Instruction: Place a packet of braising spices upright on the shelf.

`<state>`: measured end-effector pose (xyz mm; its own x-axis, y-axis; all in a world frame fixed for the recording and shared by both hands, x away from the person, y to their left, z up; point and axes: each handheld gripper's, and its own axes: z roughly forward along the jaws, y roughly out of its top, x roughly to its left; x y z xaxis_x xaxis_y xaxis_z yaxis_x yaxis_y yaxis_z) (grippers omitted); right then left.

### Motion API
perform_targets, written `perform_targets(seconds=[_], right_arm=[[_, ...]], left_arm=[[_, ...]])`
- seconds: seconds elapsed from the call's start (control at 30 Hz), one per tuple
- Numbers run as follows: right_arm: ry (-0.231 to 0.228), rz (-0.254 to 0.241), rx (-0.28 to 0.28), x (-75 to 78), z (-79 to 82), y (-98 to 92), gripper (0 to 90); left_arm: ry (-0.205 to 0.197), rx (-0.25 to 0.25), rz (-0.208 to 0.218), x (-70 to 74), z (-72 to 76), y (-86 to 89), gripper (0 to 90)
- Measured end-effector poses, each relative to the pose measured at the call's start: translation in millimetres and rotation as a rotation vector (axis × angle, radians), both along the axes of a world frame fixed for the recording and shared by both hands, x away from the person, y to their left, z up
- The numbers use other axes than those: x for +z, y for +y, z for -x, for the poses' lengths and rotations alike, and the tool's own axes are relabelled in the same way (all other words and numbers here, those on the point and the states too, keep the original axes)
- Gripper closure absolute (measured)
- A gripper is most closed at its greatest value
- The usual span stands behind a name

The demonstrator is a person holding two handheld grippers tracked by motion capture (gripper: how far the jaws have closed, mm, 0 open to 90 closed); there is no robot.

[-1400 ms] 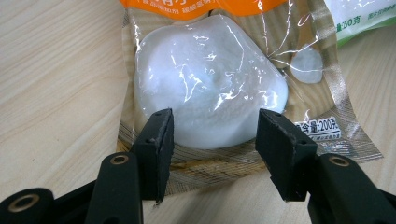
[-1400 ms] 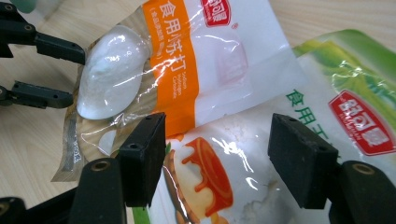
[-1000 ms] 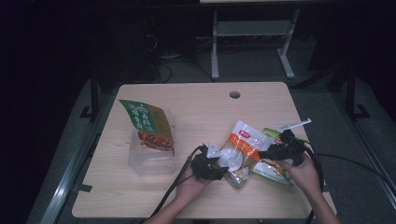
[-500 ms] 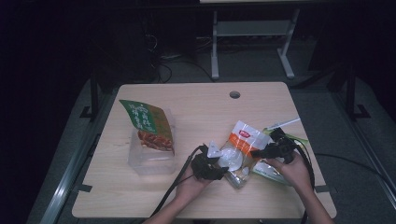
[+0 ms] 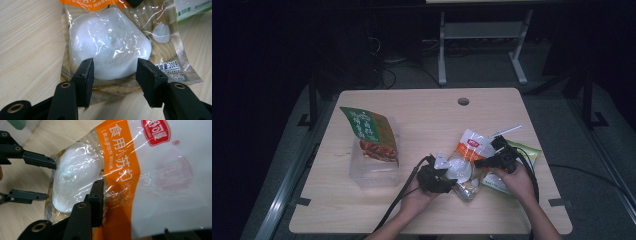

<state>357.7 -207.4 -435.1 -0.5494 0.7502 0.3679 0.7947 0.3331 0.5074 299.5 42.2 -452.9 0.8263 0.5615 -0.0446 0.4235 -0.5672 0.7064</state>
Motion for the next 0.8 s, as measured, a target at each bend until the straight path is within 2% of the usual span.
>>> perform_targets(seconds=[0.2,0.4,0.57,0.8], right_arm=[[0.006,0.0,0.002,-0.4,-2.2,6.0,77.2],[-0.022,-0.001,0.024,6.0,-0.6,9.4,86.5],[-0.049,-0.021,0.038,11.4,1.1,11.2,89.2],[-0.085,-0.014,0.062,22.6,3.8,17.4,89.5]], left_arm=[[0.005,-0.002,0.0,0.3,-0.3,0.6,47.7],[0.008,-0.005,-0.004,0.9,-0.8,2.2,45.6],[0.005,0.008,-0.003,2.6,-1.1,6.0,42.9],[-0.002,0.017,0.006,6.9,0.8,11.0,41.0]])
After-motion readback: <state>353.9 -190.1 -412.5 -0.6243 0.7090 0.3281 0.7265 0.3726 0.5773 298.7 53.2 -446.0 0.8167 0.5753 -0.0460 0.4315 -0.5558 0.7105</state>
